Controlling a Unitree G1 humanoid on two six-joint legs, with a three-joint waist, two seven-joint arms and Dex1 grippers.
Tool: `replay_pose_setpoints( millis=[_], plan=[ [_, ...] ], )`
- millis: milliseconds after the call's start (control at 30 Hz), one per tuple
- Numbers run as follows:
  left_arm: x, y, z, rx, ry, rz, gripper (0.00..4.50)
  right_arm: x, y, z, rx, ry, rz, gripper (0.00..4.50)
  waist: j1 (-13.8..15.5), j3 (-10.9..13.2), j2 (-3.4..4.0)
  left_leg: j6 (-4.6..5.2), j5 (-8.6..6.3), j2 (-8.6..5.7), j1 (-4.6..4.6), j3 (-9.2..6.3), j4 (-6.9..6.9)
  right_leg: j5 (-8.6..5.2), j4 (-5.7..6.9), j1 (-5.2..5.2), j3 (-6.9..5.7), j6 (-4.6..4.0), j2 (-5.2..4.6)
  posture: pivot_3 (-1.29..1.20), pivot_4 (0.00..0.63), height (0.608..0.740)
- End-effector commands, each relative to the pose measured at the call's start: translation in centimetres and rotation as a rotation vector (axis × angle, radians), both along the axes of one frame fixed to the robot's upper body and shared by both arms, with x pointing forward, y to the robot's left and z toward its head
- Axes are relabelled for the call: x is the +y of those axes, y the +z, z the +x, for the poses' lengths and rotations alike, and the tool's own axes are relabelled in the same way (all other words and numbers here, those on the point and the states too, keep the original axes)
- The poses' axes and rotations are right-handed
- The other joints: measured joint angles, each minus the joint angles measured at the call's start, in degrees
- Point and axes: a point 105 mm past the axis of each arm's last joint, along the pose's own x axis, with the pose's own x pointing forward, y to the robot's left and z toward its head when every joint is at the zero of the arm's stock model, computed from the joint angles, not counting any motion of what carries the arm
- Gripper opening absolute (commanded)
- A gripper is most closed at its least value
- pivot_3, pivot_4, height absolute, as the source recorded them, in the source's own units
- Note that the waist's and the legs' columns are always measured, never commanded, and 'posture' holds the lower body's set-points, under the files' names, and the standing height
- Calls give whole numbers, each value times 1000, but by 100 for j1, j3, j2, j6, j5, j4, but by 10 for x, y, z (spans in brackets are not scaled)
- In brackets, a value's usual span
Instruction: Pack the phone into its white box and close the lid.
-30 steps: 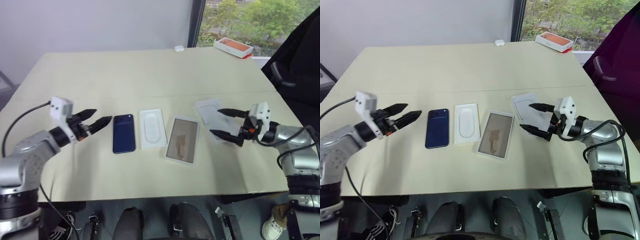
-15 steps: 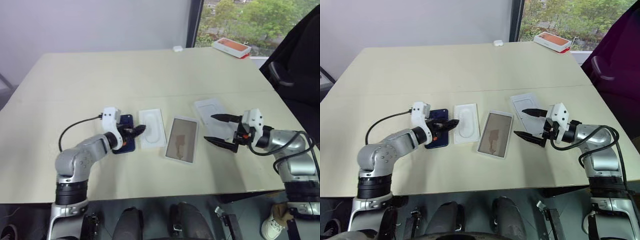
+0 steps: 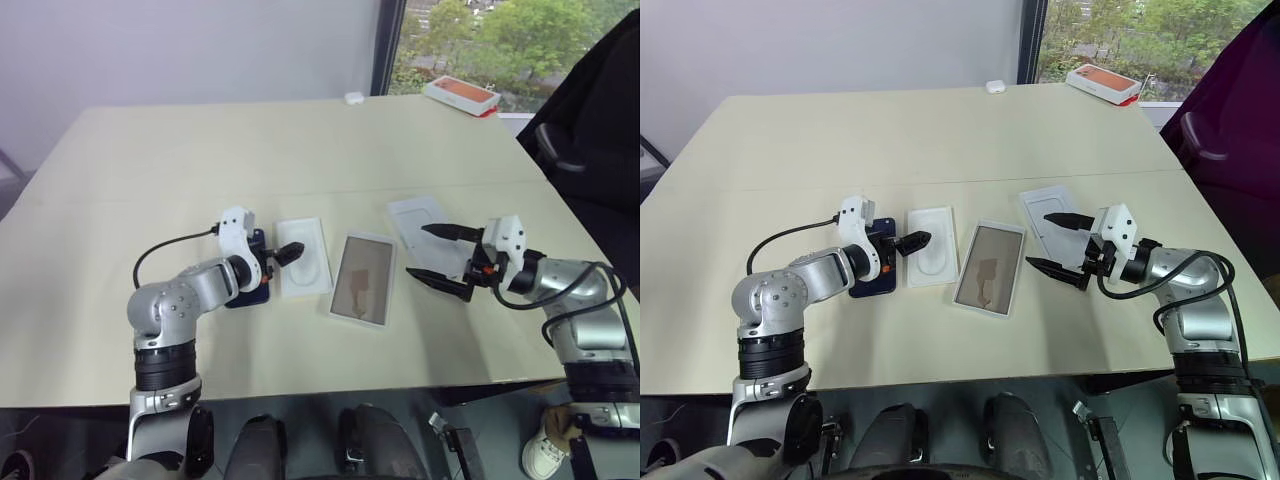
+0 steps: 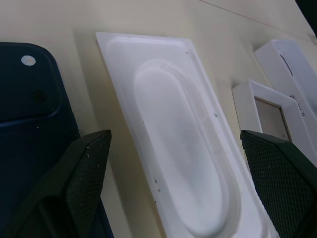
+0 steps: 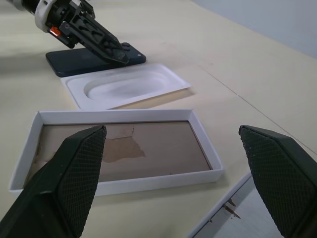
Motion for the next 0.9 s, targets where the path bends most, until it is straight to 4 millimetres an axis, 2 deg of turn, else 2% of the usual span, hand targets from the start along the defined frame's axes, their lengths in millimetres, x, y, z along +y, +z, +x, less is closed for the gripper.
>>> replay_pose_setpoints(
  millis=[33,433,533,767,900],
  plan=[
    [-2,-4,0,44,1,-37,4388,4,11,2,-53,10,5,4500,-1,1,-2,-3,1,-1,0,1,0,0,0,0,0,0,0,0,150,740],
    [-12,-12,1,122,-48,-18,4388,6,12,5,-75,0,7,4500,-6,2,-3,-35,20,-3,2,0,-7,-2,0,3,-6,4,-2,0,150,740],
    [-14,-14,0,135,-47,-37,3562,6,12,5,-78,-2,6,4500,-3,2,-3,-41,23,-3,2,1,-8,-1,0,3,-6,5,-3,0,150,740],
    [-10,-18,0,151,-23,-50,46,5,13,5,-81,-6,5,4500,4,14,-23,-39,22,-5,-2,0,-9,-1,-4,3,-8,4,-6,0,150,740],
    [-4,-15,2,151,1,-77,46,6,14,5,-82,-6,4,4500,4,16,-27,-40,22,-6,-3,-1,-9,0,-6,3,-9,5,-9,0,150,740]
  ],
)
